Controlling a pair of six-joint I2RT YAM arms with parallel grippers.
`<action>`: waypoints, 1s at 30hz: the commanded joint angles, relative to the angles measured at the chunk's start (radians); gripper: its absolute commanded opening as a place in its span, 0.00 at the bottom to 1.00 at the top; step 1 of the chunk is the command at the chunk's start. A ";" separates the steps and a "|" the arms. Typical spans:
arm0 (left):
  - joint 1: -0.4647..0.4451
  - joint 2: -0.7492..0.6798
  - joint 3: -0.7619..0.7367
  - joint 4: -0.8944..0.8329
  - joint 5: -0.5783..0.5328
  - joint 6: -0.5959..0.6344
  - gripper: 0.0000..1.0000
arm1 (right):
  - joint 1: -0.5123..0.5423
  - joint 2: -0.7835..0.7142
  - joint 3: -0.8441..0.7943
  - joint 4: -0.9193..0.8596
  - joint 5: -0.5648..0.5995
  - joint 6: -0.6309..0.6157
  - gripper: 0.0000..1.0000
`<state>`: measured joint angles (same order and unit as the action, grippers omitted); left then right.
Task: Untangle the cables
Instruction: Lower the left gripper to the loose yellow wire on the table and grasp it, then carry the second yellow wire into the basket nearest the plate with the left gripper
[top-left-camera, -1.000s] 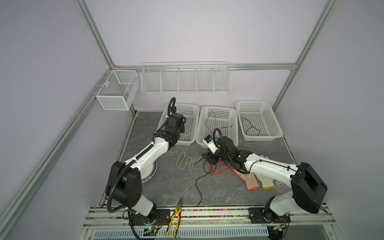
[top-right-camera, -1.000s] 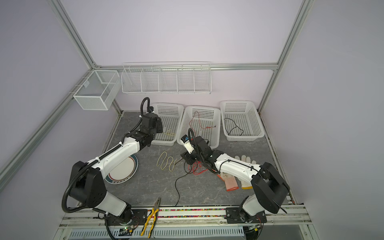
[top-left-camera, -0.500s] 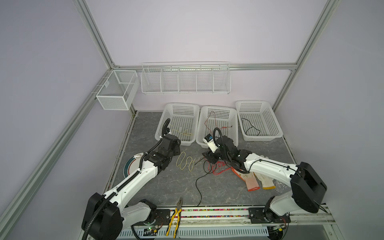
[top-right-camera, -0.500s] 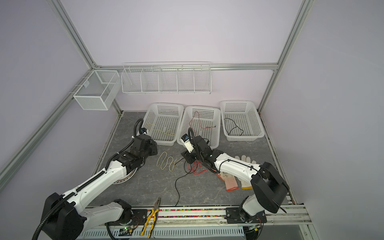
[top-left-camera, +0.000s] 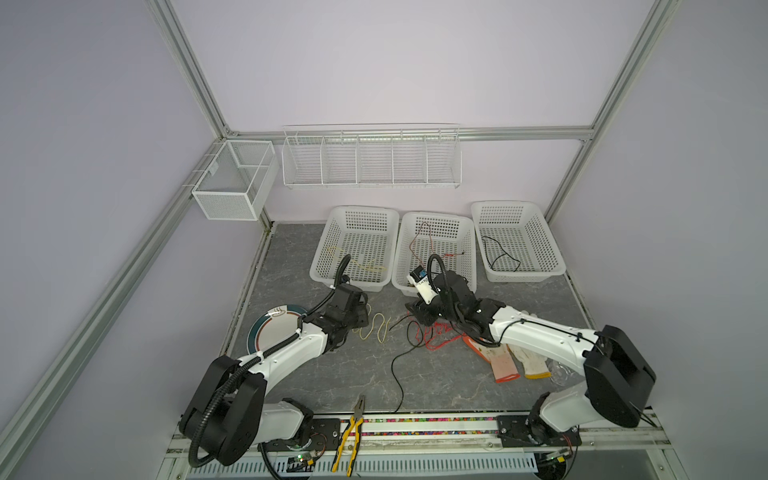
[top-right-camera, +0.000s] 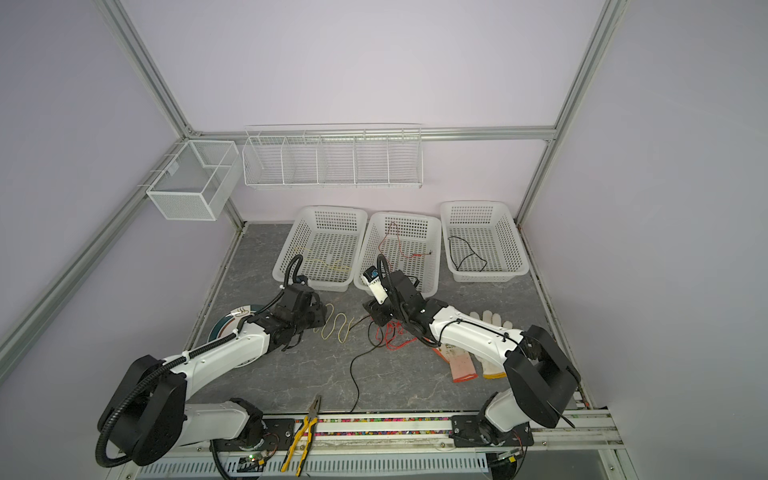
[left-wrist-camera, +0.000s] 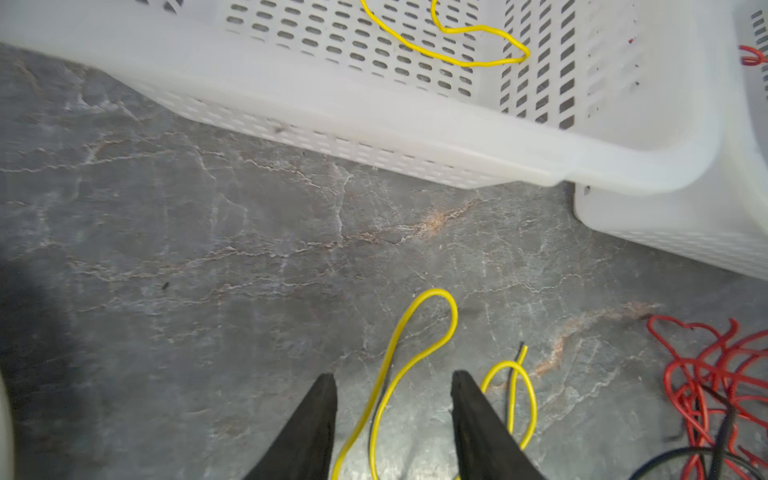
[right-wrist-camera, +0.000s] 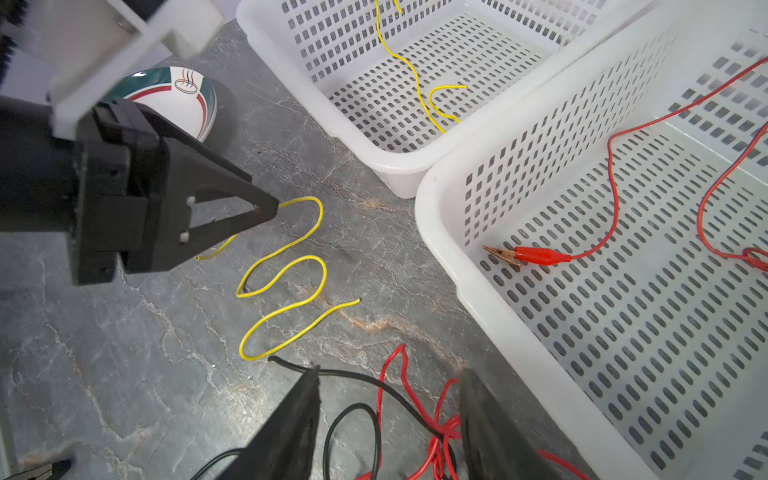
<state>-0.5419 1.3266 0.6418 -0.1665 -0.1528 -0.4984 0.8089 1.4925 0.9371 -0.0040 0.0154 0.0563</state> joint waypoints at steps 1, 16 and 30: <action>-0.003 0.032 -0.007 0.058 0.006 -0.032 0.43 | 0.007 -0.035 0.023 -0.026 0.015 -0.001 0.56; -0.003 0.099 -0.003 0.021 -0.026 -0.002 0.00 | 0.007 0.005 0.055 -0.029 0.011 0.028 0.56; -0.003 -0.229 -0.009 -0.088 0.007 0.103 0.00 | 0.005 0.029 0.073 -0.050 0.108 0.048 0.56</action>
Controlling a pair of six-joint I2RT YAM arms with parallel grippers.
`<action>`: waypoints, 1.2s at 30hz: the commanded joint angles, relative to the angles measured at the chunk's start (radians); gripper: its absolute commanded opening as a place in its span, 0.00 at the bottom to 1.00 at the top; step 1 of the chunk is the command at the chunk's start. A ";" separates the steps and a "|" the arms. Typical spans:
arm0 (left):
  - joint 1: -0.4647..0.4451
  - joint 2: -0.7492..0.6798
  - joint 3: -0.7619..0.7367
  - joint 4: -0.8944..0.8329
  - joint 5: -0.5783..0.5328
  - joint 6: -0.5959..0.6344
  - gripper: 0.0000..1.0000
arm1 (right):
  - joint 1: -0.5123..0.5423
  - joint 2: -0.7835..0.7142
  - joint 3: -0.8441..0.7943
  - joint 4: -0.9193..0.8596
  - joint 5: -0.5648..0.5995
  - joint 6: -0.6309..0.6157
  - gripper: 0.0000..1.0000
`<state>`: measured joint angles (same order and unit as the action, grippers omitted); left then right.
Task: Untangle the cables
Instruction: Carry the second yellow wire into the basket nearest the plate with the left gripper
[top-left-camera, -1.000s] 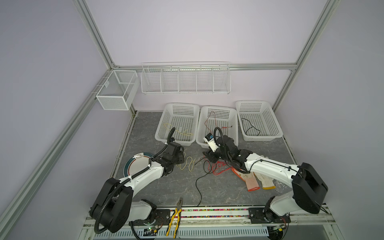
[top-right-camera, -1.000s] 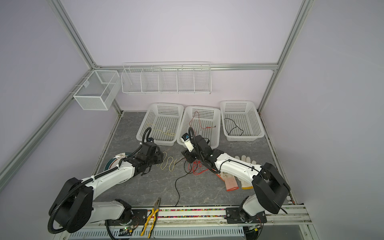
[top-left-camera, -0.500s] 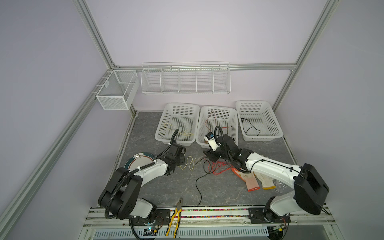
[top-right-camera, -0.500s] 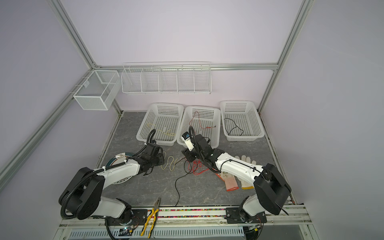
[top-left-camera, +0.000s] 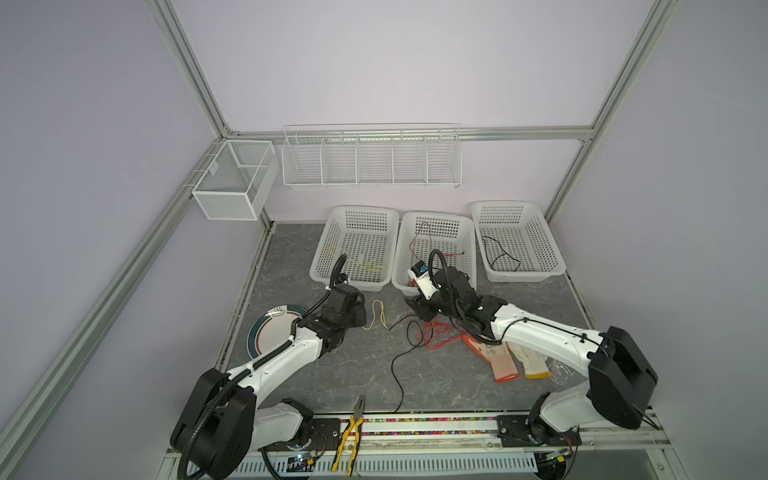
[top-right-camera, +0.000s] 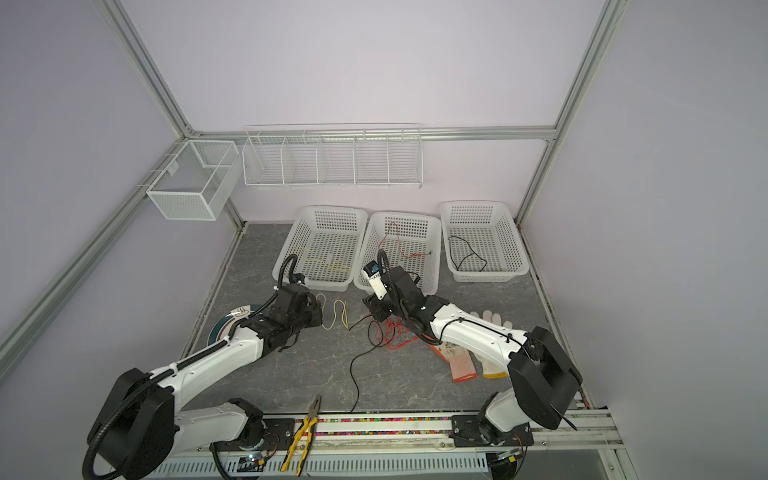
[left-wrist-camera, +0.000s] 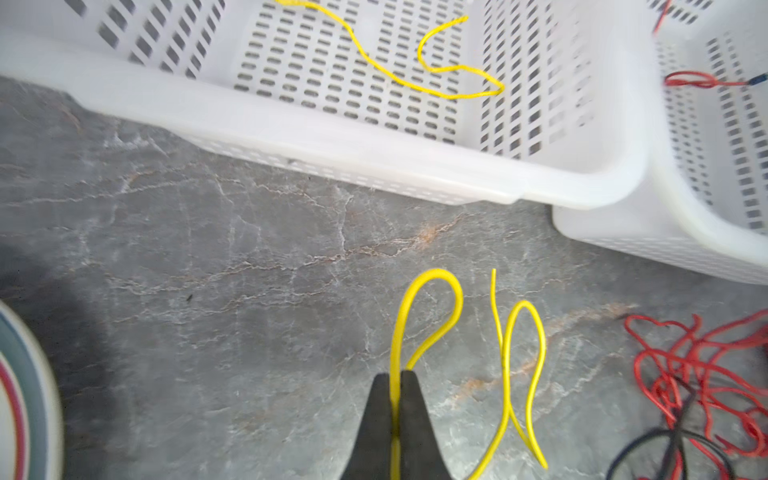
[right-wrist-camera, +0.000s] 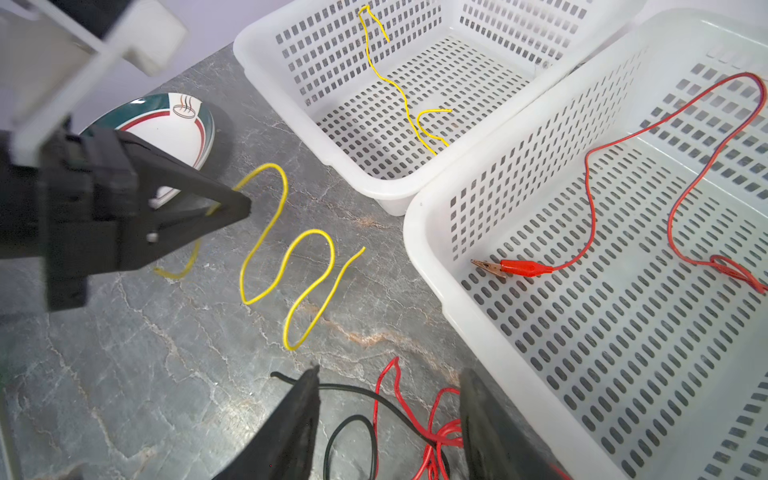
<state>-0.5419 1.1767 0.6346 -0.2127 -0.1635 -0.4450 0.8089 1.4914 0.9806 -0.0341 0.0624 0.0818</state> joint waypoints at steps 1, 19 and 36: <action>-0.003 -0.120 0.006 -0.064 0.011 0.058 0.00 | 0.001 0.040 0.036 -0.030 0.081 0.027 0.56; 0.081 -0.105 0.224 0.048 -0.075 0.119 0.00 | -0.050 0.038 0.002 0.012 0.079 0.053 0.56; 0.212 0.392 0.530 0.075 0.005 0.096 0.00 | -0.039 -0.074 -0.081 -0.089 -0.165 -0.032 0.54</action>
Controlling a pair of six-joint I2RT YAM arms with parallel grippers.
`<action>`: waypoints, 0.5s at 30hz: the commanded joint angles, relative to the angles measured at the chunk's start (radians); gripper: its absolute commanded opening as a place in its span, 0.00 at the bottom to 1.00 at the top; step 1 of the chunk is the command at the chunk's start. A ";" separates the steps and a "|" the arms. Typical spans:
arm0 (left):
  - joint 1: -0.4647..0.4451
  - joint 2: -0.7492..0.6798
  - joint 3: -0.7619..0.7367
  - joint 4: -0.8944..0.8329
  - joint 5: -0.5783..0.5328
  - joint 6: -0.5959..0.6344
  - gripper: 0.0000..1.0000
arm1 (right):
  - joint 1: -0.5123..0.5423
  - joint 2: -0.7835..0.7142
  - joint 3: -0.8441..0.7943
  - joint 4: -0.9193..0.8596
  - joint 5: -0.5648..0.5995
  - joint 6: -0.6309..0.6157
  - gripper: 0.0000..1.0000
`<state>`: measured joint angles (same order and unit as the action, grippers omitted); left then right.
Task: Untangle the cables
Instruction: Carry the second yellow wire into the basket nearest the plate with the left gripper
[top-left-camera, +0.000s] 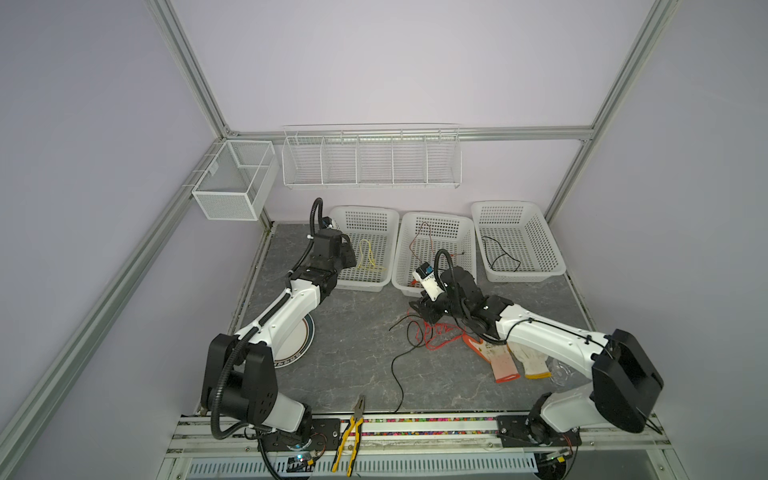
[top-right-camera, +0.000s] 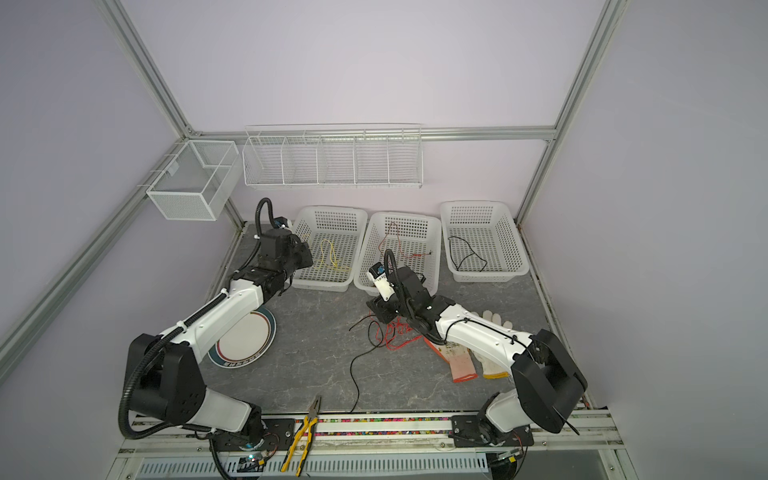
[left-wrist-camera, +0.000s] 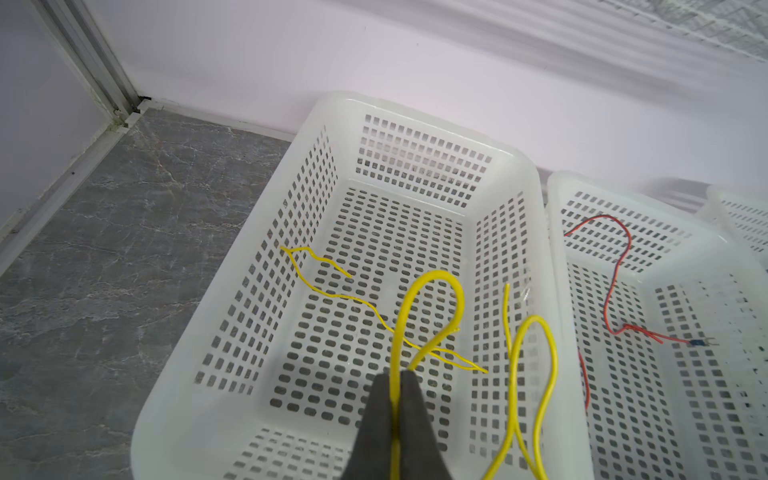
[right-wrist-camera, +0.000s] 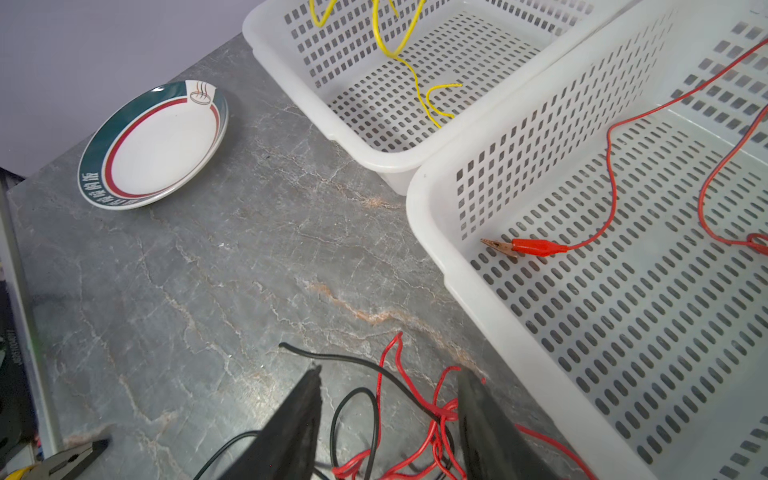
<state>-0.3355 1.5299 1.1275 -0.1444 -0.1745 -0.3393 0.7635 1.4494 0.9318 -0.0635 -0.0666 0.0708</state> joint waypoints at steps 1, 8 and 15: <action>0.006 0.061 0.046 0.005 0.019 -0.010 0.00 | 0.006 -0.038 -0.041 -0.070 -0.036 -0.019 0.54; 0.009 0.166 0.097 0.002 0.039 -0.014 0.00 | 0.014 -0.061 -0.105 -0.114 -0.062 -0.004 0.51; 0.010 0.199 0.118 -0.015 0.068 -0.013 0.00 | 0.019 -0.027 -0.138 -0.084 -0.052 0.036 0.49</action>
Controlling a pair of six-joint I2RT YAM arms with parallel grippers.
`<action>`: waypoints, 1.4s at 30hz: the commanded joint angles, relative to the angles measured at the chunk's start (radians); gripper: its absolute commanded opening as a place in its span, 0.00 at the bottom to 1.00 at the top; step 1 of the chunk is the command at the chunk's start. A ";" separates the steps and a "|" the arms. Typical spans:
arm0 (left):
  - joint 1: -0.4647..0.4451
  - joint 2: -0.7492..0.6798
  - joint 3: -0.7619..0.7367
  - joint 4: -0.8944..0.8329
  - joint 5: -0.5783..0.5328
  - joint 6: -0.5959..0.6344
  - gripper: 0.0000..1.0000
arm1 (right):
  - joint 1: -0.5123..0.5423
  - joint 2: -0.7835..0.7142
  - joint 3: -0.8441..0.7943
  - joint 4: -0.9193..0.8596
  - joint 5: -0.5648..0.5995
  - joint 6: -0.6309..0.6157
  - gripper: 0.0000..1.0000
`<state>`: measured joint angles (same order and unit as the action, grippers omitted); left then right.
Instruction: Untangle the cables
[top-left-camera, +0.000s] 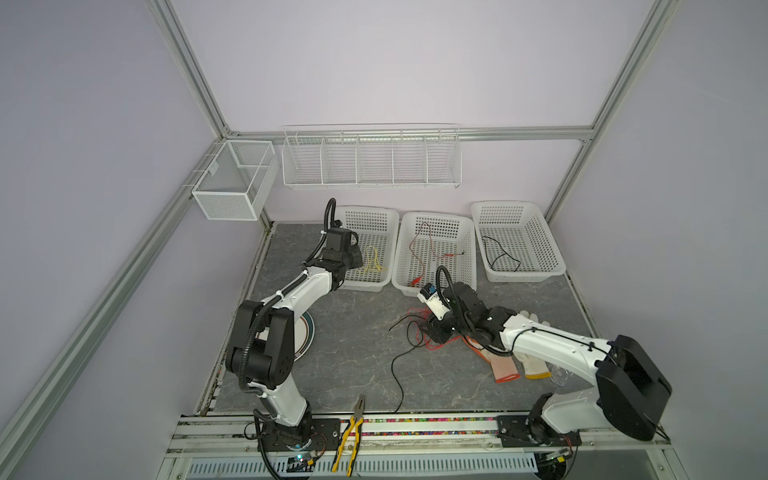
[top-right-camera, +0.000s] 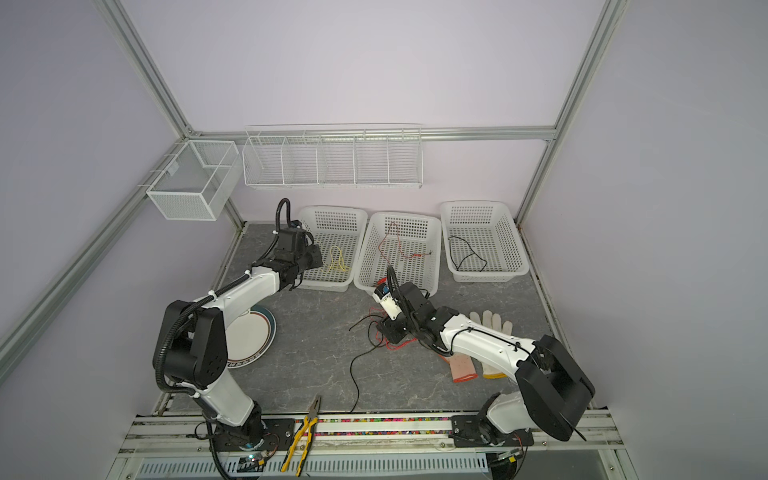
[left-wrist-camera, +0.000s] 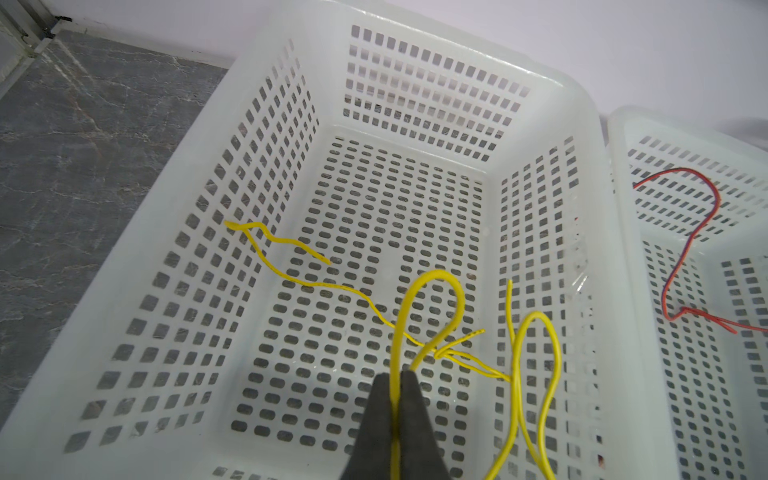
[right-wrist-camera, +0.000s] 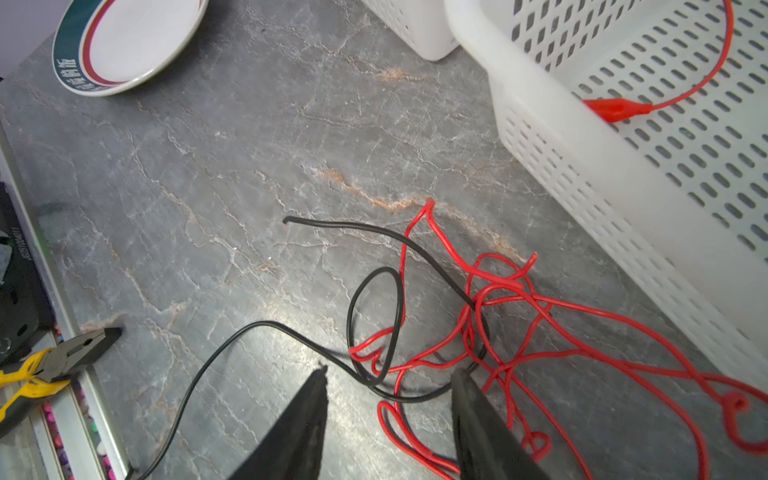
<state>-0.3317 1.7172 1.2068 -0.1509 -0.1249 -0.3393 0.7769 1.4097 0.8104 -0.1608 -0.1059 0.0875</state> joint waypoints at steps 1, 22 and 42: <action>0.006 0.014 0.040 -0.011 0.018 -0.012 0.01 | 0.006 0.022 -0.016 0.021 -0.012 0.022 0.48; 0.005 -0.027 0.041 -0.026 0.089 -0.003 0.38 | 0.007 0.180 -0.010 0.135 -0.004 0.046 0.25; 0.006 -0.099 -0.027 -0.005 0.101 -0.012 0.39 | 0.013 0.175 0.017 0.129 -0.048 0.036 0.07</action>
<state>-0.3317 1.6466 1.1908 -0.1623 -0.0280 -0.3435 0.7834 1.6035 0.8089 -0.0307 -0.1440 0.1337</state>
